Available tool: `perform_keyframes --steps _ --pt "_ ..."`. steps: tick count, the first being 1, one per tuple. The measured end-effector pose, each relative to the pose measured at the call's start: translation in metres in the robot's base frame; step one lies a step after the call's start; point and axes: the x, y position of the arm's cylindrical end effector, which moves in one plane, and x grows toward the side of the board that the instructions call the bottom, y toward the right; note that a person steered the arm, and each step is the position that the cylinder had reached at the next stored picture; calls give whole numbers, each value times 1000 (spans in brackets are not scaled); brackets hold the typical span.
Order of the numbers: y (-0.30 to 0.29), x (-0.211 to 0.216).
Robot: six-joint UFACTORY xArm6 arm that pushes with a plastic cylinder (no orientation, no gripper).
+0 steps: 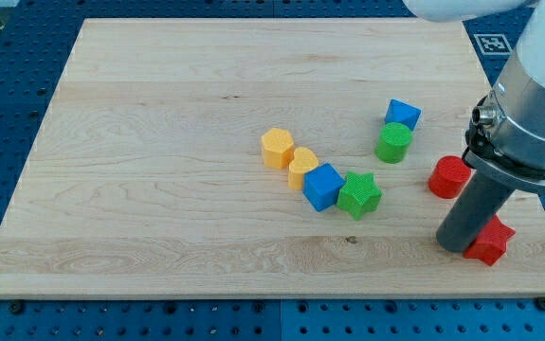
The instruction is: Move the red circle into the red star
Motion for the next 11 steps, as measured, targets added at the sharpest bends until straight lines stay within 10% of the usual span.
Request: perform_keyframes --steps 4,11 --pt "-41 -88" --pt "14 -110"
